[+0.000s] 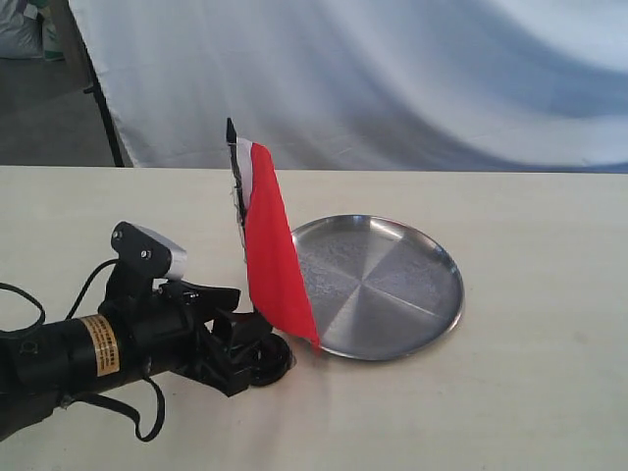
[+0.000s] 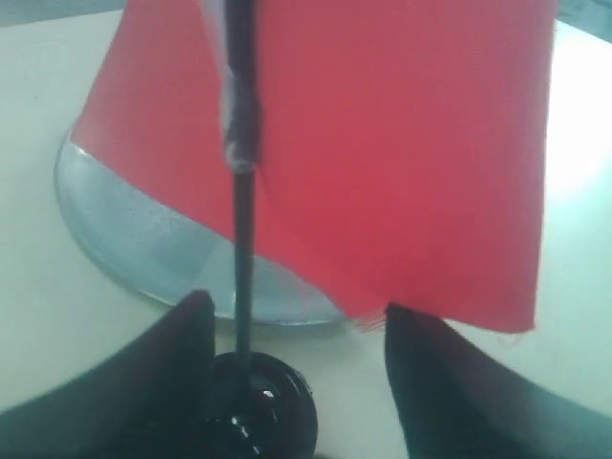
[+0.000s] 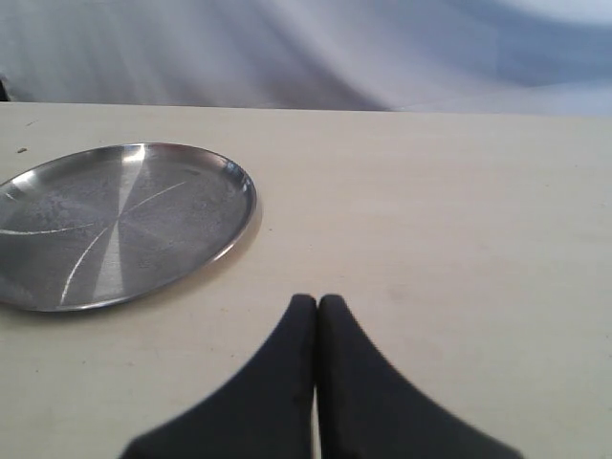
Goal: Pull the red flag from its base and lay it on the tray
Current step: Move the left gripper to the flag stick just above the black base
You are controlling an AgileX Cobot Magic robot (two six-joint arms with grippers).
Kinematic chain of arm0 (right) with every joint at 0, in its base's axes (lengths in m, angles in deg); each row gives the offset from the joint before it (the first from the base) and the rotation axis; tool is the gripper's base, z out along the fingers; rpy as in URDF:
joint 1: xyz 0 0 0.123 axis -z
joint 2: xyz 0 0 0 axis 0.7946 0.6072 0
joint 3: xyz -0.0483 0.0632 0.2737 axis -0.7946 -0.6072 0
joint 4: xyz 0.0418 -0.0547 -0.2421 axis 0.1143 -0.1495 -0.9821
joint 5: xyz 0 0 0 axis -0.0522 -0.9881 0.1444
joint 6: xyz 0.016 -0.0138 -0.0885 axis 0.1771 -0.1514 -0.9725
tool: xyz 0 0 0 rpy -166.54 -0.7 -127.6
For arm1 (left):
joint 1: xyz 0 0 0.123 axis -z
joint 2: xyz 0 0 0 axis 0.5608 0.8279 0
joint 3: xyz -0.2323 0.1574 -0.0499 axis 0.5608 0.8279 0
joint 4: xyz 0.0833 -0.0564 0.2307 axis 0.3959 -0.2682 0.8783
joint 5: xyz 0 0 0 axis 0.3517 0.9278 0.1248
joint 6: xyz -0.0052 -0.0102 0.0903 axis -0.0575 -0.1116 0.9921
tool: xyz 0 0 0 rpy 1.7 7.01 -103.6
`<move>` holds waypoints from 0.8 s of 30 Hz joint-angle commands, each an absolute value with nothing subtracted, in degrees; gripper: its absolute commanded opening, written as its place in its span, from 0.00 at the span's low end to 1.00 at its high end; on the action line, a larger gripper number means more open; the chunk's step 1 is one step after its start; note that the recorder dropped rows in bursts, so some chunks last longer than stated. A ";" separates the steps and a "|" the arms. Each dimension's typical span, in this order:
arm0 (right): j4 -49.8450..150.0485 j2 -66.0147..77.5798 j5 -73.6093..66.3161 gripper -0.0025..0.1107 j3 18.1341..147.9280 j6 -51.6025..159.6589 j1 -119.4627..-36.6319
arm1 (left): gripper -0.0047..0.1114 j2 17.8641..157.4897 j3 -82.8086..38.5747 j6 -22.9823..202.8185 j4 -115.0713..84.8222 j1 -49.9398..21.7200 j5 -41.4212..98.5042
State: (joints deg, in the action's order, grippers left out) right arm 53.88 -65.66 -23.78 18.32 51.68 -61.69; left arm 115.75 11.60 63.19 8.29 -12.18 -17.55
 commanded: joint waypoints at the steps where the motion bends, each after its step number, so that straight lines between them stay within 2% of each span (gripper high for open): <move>1: 53.66 -66.01 -23.63 0.02 18.13 51.53 -61.35 | 0.37 115.87 11.25 62.89 8.59 -11.89 -15.64; 3: 53.66 -66.01 -23.63 0.02 18.13 51.53 -61.35 | 0.39 116.25 10.68 61.39 8.59 -11.89 -13.46; 4: 53.66 -66.01 -23.63 0.02 18.13 51.53 -61.35 | 0.43 117.25 10.25 60.27 8.91 -11.76 -13.17; 7: 53.66 -66.01 -23.63 0.02 18.13 51.53 -61.35 | 0.49 119.91 8.90 59.86 9.93 -11.62 -13.44; 17: 53.66 -66.01 -23.63 0.02 18.13 51.53 -61.35 | 0.50 125.93 5.82 57.62 10.04 -11.62 -15.07; 20: 53.66 -66.01 -23.63 0.02 18.13 51.53 -61.35 | 0.46 125.93 5.79 57.62 10.04 -11.62 -16.54; 24: 53.66 -66.01 -23.63 0.02 18.13 51.53 -61.35 | 0.25 125.93 5.40 57.62 10.04 -11.62 -16.41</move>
